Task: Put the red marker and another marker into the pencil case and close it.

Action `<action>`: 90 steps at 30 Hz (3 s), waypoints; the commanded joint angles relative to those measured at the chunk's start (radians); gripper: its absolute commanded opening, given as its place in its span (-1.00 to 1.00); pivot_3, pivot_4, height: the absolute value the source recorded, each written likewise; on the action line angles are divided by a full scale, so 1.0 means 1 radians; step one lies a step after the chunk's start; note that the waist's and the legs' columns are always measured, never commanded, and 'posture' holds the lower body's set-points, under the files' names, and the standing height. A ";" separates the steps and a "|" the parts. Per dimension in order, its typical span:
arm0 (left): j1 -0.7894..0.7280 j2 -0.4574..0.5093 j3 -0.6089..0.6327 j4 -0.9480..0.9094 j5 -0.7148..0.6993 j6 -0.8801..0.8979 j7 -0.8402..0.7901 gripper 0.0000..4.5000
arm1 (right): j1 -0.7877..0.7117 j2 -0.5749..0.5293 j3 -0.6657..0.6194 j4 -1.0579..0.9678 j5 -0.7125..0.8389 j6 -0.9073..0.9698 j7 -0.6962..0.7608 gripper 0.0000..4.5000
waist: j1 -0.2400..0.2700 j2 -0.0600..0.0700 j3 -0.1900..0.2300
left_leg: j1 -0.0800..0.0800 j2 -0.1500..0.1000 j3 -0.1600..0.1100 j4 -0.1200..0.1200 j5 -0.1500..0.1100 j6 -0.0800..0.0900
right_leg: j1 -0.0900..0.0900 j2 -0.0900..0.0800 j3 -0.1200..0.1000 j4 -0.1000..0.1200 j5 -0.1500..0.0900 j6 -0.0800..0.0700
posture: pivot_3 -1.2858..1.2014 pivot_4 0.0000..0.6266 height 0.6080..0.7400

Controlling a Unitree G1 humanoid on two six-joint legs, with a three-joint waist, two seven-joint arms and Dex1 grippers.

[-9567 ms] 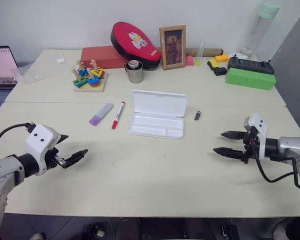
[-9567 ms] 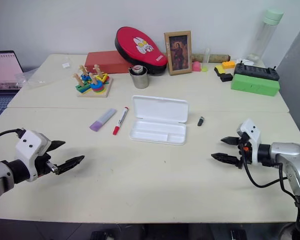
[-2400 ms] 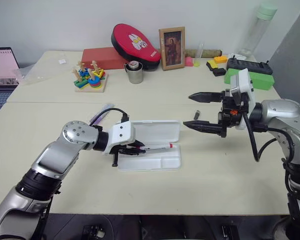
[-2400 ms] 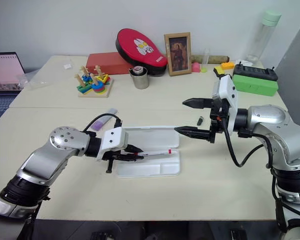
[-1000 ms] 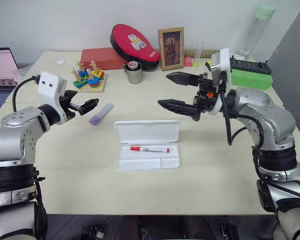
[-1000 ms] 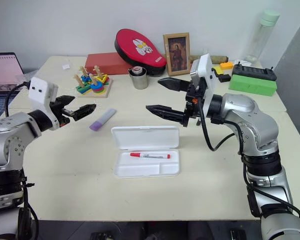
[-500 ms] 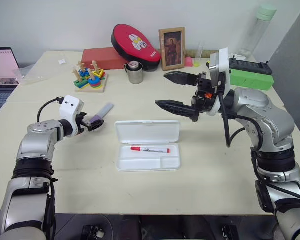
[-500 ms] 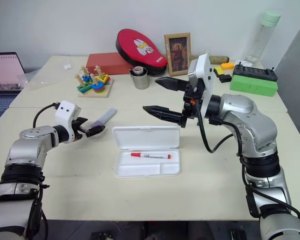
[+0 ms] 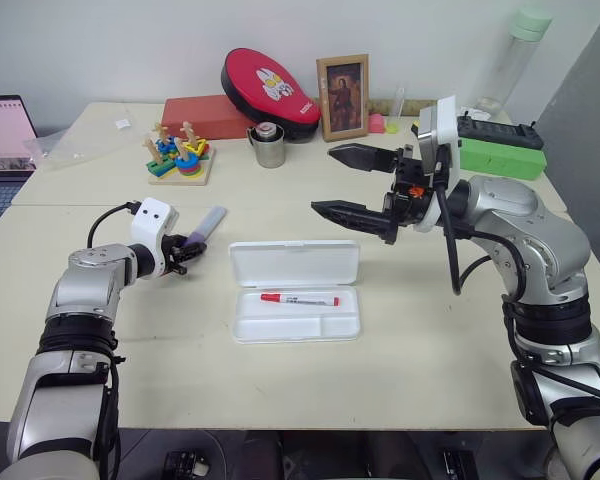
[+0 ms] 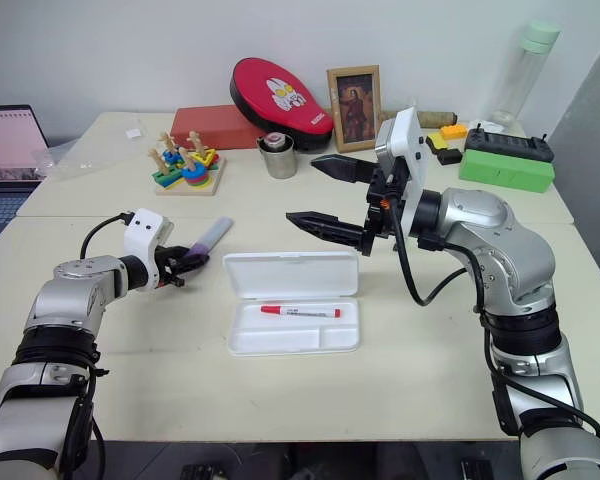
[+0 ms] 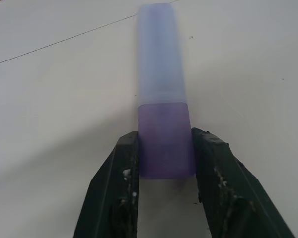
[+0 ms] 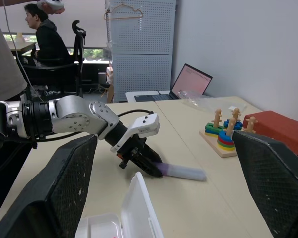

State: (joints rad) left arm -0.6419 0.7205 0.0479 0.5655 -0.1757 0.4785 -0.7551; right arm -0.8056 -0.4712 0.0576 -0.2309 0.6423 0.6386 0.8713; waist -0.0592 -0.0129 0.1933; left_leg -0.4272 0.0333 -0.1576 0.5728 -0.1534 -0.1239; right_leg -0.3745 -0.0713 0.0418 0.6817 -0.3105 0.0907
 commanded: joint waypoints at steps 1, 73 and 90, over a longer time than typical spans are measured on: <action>-0.008 0.004 0.029 -0.021 0.001 -0.012 0.015 -0.46 | -0.015 -0.006 -0.026 -0.028 0.009 -0.010 0.002 1.00 | 0.000 0.000 0.000 | 0.000 0.000 0.000 0.000 0.000 0.000 | 0.000 0.000 0.000 0.000 0.000 0.000 | 0.03 -0.52 1.00; -0.021 -0.230 -0.027 -0.867 -0.272 0.212 0.023 0.96 | 0.062 0.057 -0.037 0.366 -0.366 0.176 -0.530 1.00 | -0.005 0.000 0.000 | -0.001 0.000 0.000 0.003 0.000 0.000 | 0.001 0.000 0.000 0.000 0.001 0.001 | 0.03 -0.52 1.00; -0.033 -0.240 -0.075 -0.829 -0.256 0.162 0.033 1.00 | 0.064 0.220 -0.026 0.549 -0.520 0.101 -0.693 0.39 | -0.013 0.000 0.000 | 0.000 0.000 0.000 0.002 0.000 0.000 | 0.001 0.000 0.001 0.000 0.001 0.001 | 0.03 -0.52 1.00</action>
State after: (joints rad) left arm -0.6467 0.4835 -0.0356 -0.2564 -0.4368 0.6665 -0.7293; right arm -0.7413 -0.2478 0.0402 0.3325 0.1376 0.7433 0.1882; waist -0.0719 -0.0126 0.1932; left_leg -0.4275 0.0330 -0.1574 0.5745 -0.1531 -0.1239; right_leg -0.3737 -0.0715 0.0425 0.6817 -0.3093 0.0917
